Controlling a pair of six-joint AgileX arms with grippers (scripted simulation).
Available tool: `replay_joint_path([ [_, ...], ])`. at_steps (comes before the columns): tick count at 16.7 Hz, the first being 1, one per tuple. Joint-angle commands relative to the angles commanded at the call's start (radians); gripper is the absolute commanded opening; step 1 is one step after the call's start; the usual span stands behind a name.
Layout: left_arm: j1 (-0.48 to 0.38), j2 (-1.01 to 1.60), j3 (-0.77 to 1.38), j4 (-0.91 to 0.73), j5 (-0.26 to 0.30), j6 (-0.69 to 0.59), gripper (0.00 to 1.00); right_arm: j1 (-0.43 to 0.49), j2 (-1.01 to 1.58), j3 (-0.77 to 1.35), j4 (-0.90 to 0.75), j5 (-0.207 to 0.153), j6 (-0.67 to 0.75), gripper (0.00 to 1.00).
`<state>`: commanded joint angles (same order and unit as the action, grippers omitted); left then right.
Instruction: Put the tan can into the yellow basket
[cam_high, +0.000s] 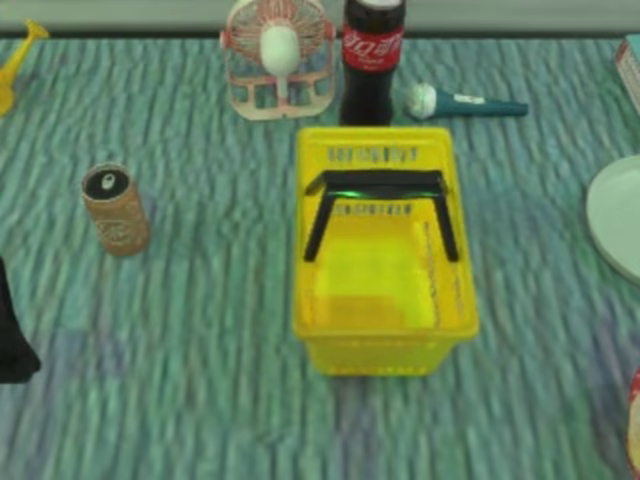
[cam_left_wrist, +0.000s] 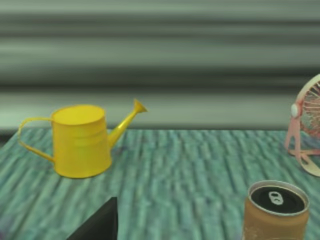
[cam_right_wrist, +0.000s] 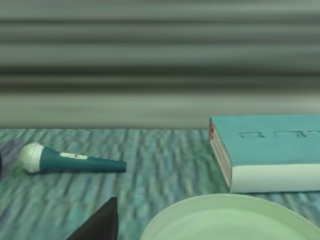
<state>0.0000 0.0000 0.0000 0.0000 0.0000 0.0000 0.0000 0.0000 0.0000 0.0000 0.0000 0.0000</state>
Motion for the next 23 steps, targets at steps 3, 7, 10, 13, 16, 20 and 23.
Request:
replay_joint_path([
  [3, -0.003, 0.01, 0.01, -0.007, 0.002, 0.004, 1.0, 0.0, 0.0, 0.0, 0.0, 0.0, 0.0, 1.0],
  [7, -0.026, 0.156, 0.151, -0.109, 0.013, 0.063, 1.0, 0.0, 0.0, 0.0, 0.0, 0.0, 0.0, 1.0],
  [10, -0.046, 0.372, 0.348, -0.242, 0.017, 0.136, 1.0, 0.0, 0.0, 0.0, 0.0, 0.0, 0.0, 1.0],
  [13, -0.063, 0.658, 0.596, -0.408, 0.015, 0.224, 1.0, 0.0, 0.0, 0.0, 0.0, 0.0, 0.0, 1.0],
  [16, -0.077, 0.987, 0.872, -0.591, 0.009, 0.319, 1.0, 0.0, 0.0, 0.0, 0.0, 0.0, 0.0, 1.0],
  [20, -0.097, 1.436, 1.245, -0.834, 0.001, 0.446, 1.0, 0.0, 0.0, 0.0, 0.0, 0.0, 0.0, 1.0],
  [23, -0.113, 1.738, 1.497, -0.996, -0.001, 0.532, 1.0, 0.0, 0.0, 0.0, 0.0, 0.0, 0.0, 1.0],
])
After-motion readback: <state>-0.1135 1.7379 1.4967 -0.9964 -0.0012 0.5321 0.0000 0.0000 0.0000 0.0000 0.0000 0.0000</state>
